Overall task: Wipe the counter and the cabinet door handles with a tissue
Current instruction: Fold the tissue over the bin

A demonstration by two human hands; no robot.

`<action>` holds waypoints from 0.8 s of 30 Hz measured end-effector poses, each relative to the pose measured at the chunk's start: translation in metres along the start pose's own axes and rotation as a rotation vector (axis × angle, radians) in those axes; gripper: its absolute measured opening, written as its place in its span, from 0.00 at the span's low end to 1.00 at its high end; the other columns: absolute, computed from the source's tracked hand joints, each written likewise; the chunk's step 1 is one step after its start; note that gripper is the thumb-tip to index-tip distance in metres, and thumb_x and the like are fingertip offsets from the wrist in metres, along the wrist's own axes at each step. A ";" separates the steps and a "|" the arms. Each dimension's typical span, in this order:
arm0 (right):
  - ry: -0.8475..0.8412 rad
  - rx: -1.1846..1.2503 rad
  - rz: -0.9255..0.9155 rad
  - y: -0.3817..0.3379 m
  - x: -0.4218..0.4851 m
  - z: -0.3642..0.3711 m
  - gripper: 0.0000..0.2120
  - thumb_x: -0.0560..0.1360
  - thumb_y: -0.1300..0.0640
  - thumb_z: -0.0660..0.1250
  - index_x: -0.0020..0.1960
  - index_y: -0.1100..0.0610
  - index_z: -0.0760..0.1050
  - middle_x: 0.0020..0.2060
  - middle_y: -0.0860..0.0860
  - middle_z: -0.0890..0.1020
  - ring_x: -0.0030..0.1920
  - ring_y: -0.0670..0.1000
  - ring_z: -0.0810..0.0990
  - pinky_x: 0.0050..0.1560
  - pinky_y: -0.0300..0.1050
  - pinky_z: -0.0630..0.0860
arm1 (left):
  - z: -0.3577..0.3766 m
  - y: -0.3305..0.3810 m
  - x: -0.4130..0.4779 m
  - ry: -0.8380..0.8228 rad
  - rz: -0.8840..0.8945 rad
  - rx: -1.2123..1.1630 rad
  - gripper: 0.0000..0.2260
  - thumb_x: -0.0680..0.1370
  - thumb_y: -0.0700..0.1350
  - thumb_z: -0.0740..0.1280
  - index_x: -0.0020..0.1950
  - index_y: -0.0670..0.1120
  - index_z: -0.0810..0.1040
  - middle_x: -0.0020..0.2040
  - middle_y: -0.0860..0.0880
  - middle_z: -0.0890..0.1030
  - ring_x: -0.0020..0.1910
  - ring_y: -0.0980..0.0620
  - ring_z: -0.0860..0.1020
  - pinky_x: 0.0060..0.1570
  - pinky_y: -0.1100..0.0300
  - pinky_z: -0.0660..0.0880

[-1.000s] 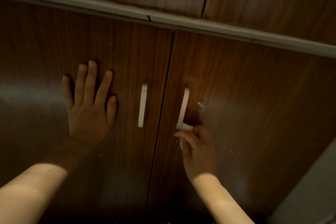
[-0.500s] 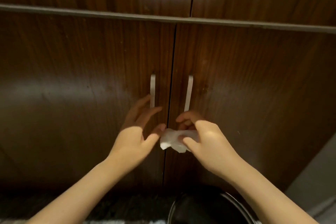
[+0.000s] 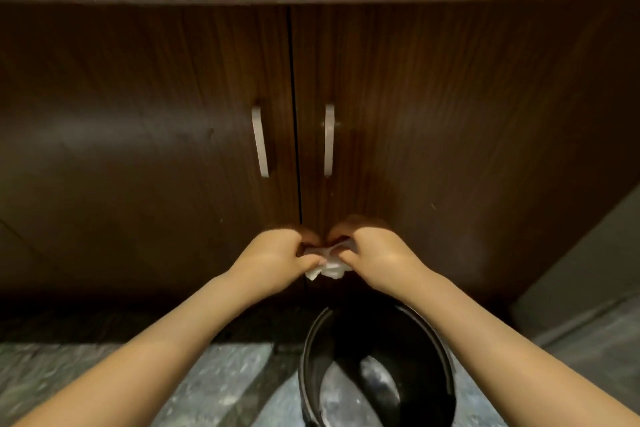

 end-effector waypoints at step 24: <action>-0.138 0.361 0.348 -0.103 -0.163 -0.195 0.09 0.69 0.63 0.64 0.37 0.50 0.73 0.38 0.51 0.80 0.43 0.52 0.78 0.44 0.47 0.73 | -0.164 0.209 -0.108 -0.387 0.016 0.175 0.08 0.75 0.44 0.62 0.51 0.43 0.76 0.50 0.45 0.78 0.51 0.46 0.75 0.49 0.53 0.73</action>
Point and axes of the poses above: each hand's wrist, its own x-axis towards the middle knuckle, its own z-axis out of the palm, y = z × x, the point moved 10 cm from there along x, towards the middle knuckle
